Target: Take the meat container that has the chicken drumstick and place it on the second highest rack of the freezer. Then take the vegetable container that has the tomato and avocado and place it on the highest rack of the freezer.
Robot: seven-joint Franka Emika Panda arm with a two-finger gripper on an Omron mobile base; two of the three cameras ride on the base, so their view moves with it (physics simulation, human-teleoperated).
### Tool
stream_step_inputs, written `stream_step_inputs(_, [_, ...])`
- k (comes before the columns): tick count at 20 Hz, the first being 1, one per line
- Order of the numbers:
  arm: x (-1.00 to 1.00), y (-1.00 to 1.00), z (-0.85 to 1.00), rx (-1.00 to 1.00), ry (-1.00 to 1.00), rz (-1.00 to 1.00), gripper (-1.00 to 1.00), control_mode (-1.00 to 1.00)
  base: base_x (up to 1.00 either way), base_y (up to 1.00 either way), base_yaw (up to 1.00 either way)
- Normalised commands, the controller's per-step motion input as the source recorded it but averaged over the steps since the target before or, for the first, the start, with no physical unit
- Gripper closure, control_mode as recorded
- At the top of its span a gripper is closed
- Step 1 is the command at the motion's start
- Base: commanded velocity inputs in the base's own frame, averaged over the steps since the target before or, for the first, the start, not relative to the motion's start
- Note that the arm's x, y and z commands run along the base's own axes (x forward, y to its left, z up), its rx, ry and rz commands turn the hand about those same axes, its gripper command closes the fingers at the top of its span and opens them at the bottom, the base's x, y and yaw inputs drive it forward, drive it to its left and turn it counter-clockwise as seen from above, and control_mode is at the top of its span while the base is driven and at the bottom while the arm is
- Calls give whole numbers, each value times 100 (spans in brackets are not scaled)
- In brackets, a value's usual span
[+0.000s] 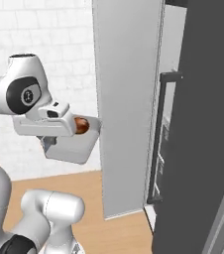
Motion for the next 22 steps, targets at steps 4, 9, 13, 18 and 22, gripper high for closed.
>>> stream_step_inputs(4, [0,0,0,0,0,0,100,100,29,48,-65])
stream_step_inputs(9, [0,0,0,0,0,0,100,100,53,67,-69])
stream_step_inputs(13, [0,0,0,0,0,0,100,100,46,58,-64])
stream_step_inputs(18, [0,0,0,0,0,0,100,100,27,35,-51])
stream_step_inputs(22, [0,0,0,0,0,0,100,100,8,36,-39])
